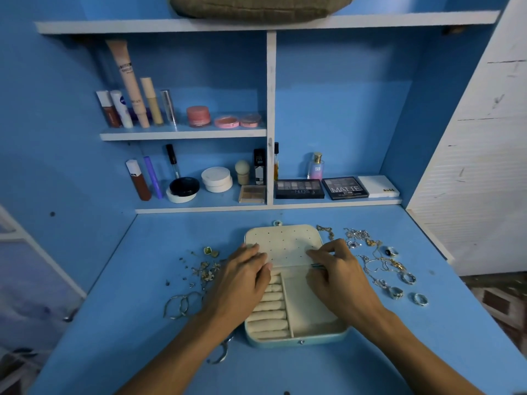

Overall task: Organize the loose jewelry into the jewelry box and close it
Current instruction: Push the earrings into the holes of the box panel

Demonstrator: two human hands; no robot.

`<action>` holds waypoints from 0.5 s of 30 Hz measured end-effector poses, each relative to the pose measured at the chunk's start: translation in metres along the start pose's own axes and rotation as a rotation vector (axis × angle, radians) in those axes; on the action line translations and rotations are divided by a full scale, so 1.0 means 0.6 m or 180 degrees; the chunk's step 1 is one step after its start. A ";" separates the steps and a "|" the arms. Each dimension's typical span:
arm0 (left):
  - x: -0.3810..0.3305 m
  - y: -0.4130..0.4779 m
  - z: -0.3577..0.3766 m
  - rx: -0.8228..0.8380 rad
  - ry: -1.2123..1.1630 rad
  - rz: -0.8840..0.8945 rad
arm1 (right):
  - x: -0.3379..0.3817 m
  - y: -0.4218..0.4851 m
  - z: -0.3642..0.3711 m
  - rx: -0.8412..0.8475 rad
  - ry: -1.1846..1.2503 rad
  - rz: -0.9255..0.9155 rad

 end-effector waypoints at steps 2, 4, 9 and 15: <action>-0.002 -0.008 0.000 0.0013 -0.0002 0.0030 | -0.002 -0.009 0.000 0.0020 -0.0015 -0.0024; -0.004 -0.013 0.000 0.0037 -0.0033 0.0051 | -0.003 -0.014 -0.002 0.0035 0.0006 -0.0048; -0.009 -0.014 -0.010 -0.0024 -0.0069 0.0057 | -0.006 -0.005 -0.013 0.0006 0.0003 -0.0070; 0.023 -0.018 -0.047 -0.0123 -0.0278 -0.0221 | 0.031 0.020 -0.007 -0.0186 -0.0253 -0.0431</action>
Point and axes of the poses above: each hand's wrist, its own y-axis towards the middle knuckle, its own z-axis out of the palm, x = y × z, the point moved 6 cm from there along y, towards the middle knuckle, and after that the axes turned 7 degrees about y, right-handed, at the moved point
